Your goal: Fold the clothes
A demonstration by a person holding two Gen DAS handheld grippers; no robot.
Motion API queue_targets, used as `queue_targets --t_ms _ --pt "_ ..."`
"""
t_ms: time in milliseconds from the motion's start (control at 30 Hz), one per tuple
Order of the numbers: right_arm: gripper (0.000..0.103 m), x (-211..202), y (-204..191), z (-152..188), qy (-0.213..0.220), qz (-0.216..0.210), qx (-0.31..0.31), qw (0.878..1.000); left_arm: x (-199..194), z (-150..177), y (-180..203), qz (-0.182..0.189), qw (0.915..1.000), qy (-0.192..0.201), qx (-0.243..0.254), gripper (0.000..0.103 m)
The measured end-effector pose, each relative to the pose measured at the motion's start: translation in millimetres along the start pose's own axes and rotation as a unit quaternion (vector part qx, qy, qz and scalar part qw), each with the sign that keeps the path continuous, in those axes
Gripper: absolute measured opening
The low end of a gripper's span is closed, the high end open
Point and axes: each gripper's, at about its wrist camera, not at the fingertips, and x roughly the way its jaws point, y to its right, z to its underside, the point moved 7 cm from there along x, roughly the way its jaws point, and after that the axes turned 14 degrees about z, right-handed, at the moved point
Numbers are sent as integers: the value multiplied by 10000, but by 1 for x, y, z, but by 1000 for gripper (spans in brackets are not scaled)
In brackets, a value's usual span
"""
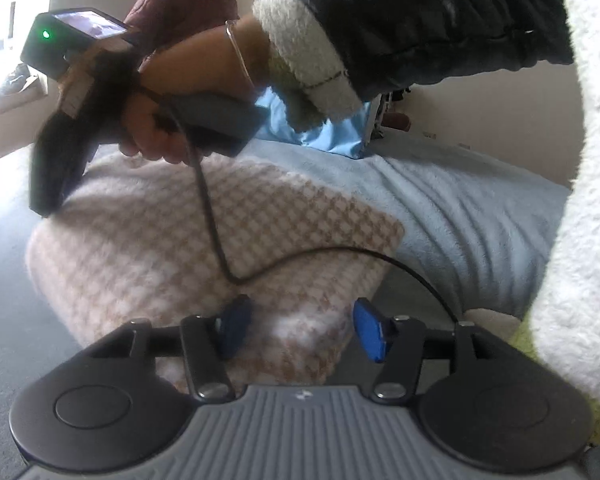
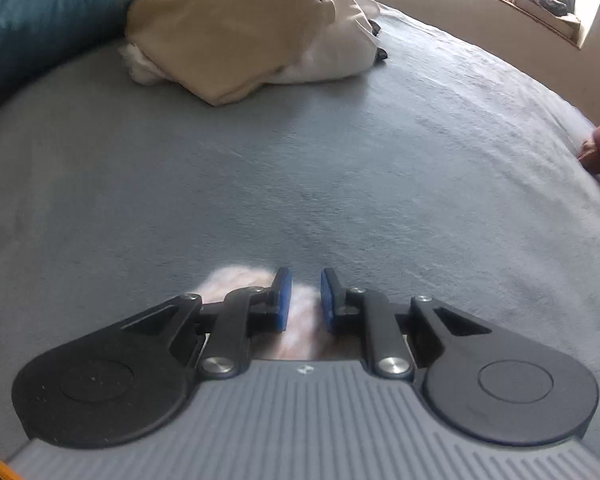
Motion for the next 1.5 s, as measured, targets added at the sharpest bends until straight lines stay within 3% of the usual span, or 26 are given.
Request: queue_targets --t_ms 67,367,467,600,633,700,733,800,867,967,1133,1233,1300,1400,1500 --pt "14 -9 -2 6 180 14 -60 9998 -19 0 -3 84 9997 131 -186 52" --pt "15 -87 84 38 920 -165 1189 9885 -106 12 -53 281 9950 438 -850 59" --pt "16 -107 96 55 886 -364 1554 9832 -103 1 -79 80 9938 667 -882 57" --pt "16 -119 64 73 447 -958 1164 9876 -82 -25 -102 247 9882 1215 -903 55" --pt "15 -111 54 80 191 -979 1034 9896 -70 -26 -104 337 9885 1170 -901 53" --pt "15 -84 36 99 -367 -809 940 9916 -44 -25 -107 485 9903 918 -920 48" --pt "15 -72 32 107 -414 -746 1129 9899 -30 -21 -108 478 9923 723 -881 45" --pt "14 -67 36 110 -411 -733 1611 9834 -24 -19 -98 377 9972 528 -378 49" --pt "14 -72 39 109 -525 -635 1856 9792 -25 -22 -92 384 9985 380 -18 50" --pt "15 -87 39 106 -658 -284 1971 9778 -37 -37 -105 694 9972 194 -201 45" --pt "16 -141 47 108 -971 521 2277 9675 -63 -74 -125 661 9970 335 -231 45" --pt "16 -178 54 110 -1170 852 1975 9696 -50 -85 -141 483 9971 166 -569 45" --pt "17 -193 63 113 -1043 870 2175 9666 -40 -85 -154 252 9959 -2 -864 45" --pt "26 -189 75 128 -651 675 2634 9601 -36 -69 -172 -166 9923 73 -1228 60" --pt "29 -161 73 152 -139 263 2973 9543 -30 -57 -169 -657 9928 212 -979 63"
